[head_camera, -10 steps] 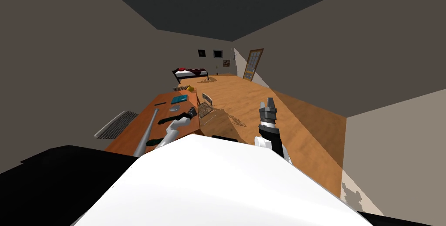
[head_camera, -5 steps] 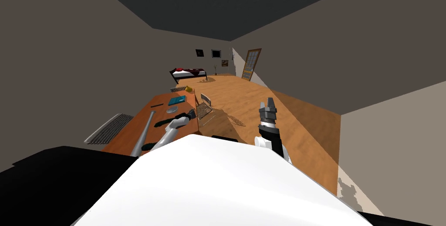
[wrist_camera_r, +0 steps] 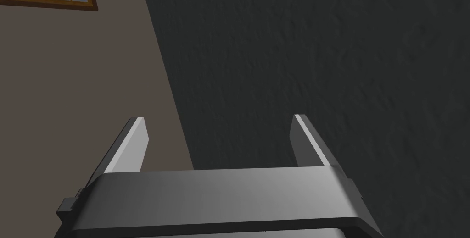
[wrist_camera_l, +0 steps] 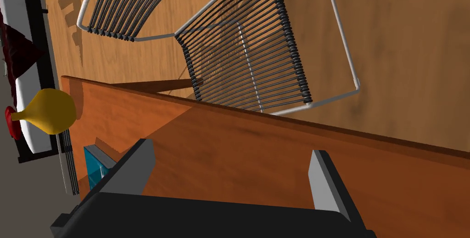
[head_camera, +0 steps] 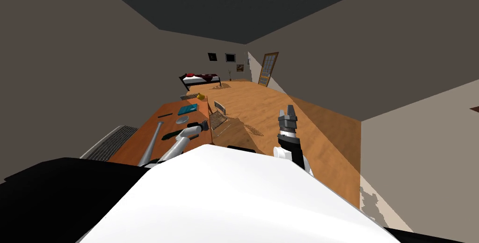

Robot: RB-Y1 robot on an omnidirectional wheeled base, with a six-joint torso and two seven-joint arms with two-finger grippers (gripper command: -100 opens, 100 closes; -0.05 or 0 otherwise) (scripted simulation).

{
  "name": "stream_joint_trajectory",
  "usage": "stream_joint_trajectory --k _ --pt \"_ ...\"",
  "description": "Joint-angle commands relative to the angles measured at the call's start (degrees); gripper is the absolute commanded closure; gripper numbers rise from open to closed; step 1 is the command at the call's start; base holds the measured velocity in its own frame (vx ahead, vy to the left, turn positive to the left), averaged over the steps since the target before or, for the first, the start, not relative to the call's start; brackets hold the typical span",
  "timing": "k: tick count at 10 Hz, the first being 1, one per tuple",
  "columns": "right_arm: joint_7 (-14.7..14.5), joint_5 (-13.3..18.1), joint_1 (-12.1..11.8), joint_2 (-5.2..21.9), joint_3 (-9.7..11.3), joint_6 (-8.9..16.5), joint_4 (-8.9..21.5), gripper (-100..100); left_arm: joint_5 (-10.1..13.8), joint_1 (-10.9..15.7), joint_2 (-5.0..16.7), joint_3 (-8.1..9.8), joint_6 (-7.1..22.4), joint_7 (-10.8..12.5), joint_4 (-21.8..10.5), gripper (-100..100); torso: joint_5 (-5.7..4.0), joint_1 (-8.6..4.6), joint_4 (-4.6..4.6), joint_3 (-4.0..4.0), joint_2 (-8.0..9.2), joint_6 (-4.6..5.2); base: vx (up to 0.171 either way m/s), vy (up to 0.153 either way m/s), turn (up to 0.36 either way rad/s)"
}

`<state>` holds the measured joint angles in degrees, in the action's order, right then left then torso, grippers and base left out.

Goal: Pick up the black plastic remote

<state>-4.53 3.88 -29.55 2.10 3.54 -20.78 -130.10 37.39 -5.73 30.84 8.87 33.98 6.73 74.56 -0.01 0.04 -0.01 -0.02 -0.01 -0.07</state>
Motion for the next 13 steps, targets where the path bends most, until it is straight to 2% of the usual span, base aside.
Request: stream_joint_trajectory --k 1,2,3,4,5,6,7,8,9,10,11,12,13 --pt "0.0 0.0 0.0 0.0 0.0 0.0 0.0 0 2.3 0.8 1.7 -0.46 2.7 -1.1 -2.9 -100 0.00 0.00 0.00 0.00 0.00 0.00 0.028 0.019 -0.044" --pt "0.0 0.0 0.0 0.0 0.0 0.0 0.0 0 2.3 0.8 1.7 -0.46 2.7 -1.1 -4.2 -100 0.00 0.02 0.00 0.00 0.00 0.01 0.021 0.018 -0.030" --pt "0.0 0.0 0.0 0.0 0.0 0.0 0.0 0 3.8 1.3 3.0 -0.80 4.9 -1.8 -6.2 -100 0.00 0.00 0.01 0.02 0.03 0.00 0.029 0.023 -0.037" --pt "0.0 0.0 0.0 0.0 0.0 0.0 0.0 0 3.8 1.3 3.0 -0.80 5.1 -1.8 -6.8 -100 0.00 0.02 0.01 0.01 0.02 0.00 0.025 0.024 -0.022" --pt "0.0 0.0 0.0 0.0 0.0 0.0 0.0 0 5.2 1.9 4.2 -1.18 7.3 -2.5 -9.1 -100 0.01 0.02 0.01 0.02 0.03 0.00 0.022 0.027 -0.039" --pt "0.0 0.0 0.0 0.0 0.0 0.0 0.0 0 5.2 1.9 4.2 -1.18 7.4 -2.5 -9.4 -100 0.00 0.04 0.01 0.02 0.03 0.00 0.020 0.027 -0.016" --pt "0.0 0.0 0.0 0.0 0.0 0.0 0.0 0 6.6 2.3 5.4 -1.61 9.6 -3.2 -11.4 -100 0.00 0.03 0.01 0.03 0.05 0.00 0.022 0.030 -0.022" --pt "0.0 0.0 0.0 0.0 0.0 0.0 0.0 0 6.6 2.3 5.4 -1.61 9.6 -3.2 -11.9 -100 0.01 0.04 0.01 0.03 0.04 0.00 0.015 0.032 -0.013" --pt "0.0 0.0 0.0 0.0 0.0 0.0 0.0 0 7.9 2.6 6.5 -2.06 11.7 -3.9 -14.0 -100 0.01 0.05 0.02 0.03 0.06 0.00 0.024 0.046 -0.020" --pt "0.0 0.0 0.0 0.0 0.0 0.0 0.0 0 7.9 2.6 6.5 -2.06 11.7 -3.9 -14.3 -100 0.02 0.10 0.01 0.03 0.05 -0.01 0.021 0.036 -0.010" --pt "0.0 0.0 0.0 0.0 0.0 0.0 0.0 0 9.1 2.9 7.5 -2.53 13.6 -4.7 -16.4 -100 0.02 0.06 0.01 0.03 0.05 0.00 0.021 0.037 -0.014" --pt "0.0 0.0 0.0 0.0 0.0 0.0 0.0 0 9.1 2.9 7.5 -2.53 13.6 -4.7 -16.6 -100 0.01 0.07 0.01 0.03 0.05 -0.01 0.014 0.032 -0.009" --pt "0.0 0.0 0.0 0.0 0.0 0.0 0.0 0 10.2 3.2 8.4 -3.02 15.4 -5.4 -18.3 -100 0.02 0.04 0.02 0.04 0.07 0.00 0.007 0.047 -0.008"
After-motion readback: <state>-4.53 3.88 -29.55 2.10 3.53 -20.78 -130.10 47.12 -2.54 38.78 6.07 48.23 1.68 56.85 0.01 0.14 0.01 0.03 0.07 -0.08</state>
